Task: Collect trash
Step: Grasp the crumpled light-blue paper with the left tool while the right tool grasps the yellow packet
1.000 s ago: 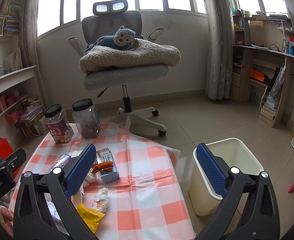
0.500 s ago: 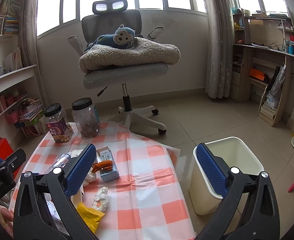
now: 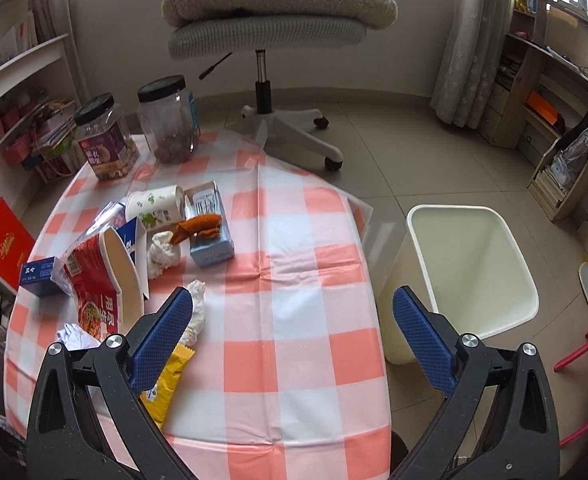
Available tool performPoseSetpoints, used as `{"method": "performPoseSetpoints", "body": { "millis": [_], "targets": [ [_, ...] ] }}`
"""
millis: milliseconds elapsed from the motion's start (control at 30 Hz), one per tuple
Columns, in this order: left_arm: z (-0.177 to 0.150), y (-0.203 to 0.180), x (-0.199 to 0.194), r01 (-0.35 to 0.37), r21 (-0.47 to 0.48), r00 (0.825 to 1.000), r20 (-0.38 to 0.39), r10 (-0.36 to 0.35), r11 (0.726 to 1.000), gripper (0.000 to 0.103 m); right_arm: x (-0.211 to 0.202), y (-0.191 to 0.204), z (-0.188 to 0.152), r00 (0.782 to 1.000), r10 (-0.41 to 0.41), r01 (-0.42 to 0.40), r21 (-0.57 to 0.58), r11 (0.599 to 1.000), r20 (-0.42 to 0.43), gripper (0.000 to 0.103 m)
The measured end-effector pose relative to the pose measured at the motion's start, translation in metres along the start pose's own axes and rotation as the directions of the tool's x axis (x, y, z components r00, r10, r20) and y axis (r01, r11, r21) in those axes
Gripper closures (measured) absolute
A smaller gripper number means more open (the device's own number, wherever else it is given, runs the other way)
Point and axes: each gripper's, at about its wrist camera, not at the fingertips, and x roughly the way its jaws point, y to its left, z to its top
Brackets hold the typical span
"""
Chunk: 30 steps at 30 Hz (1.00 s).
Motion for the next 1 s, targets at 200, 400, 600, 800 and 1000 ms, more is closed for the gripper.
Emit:
{"method": "performPoseSetpoints", "body": {
  "millis": [200,400,600,800,1000],
  "targets": [
    [-0.017,-0.005,0.045,0.038,0.103,0.976,-0.216,-0.015,0.994,0.007,0.003,-0.009,-0.001,0.998,-0.045,0.044,-0.020,0.999,-0.032,0.007],
    [-0.056,-0.023,0.068,0.070,0.274,0.930,-0.365,0.037,0.959,0.007,0.020,-0.024,0.003,0.991,-0.002,0.008,0.046,0.999,-0.132,0.007],
    [-0.075,-0.026,0.085,0.085,0.331,0.905,-0.421,0.067,0.940,0.007,0.044,-0.022,-0.009,0.958,0.112,-0.078,0.137,0.987,-0.263,0.007],
    [-0.082,-0.026,0.100,0.110,0.339,0.888,-0.456,0.062,0.934,0.016,0.060,-0.007,-0.023,0.933,0.131,-0.099,0.112,0.989,-0.334,0.007],
    [-0.077,-0.027,0.096,0.179,0.299,0.879,-0.476,-0.016,0.937,0.069,0.075,0.008,-0.038,0.904,0.182,-0.146,0.121,0.982,-0.387,0.007]
  ]
}}
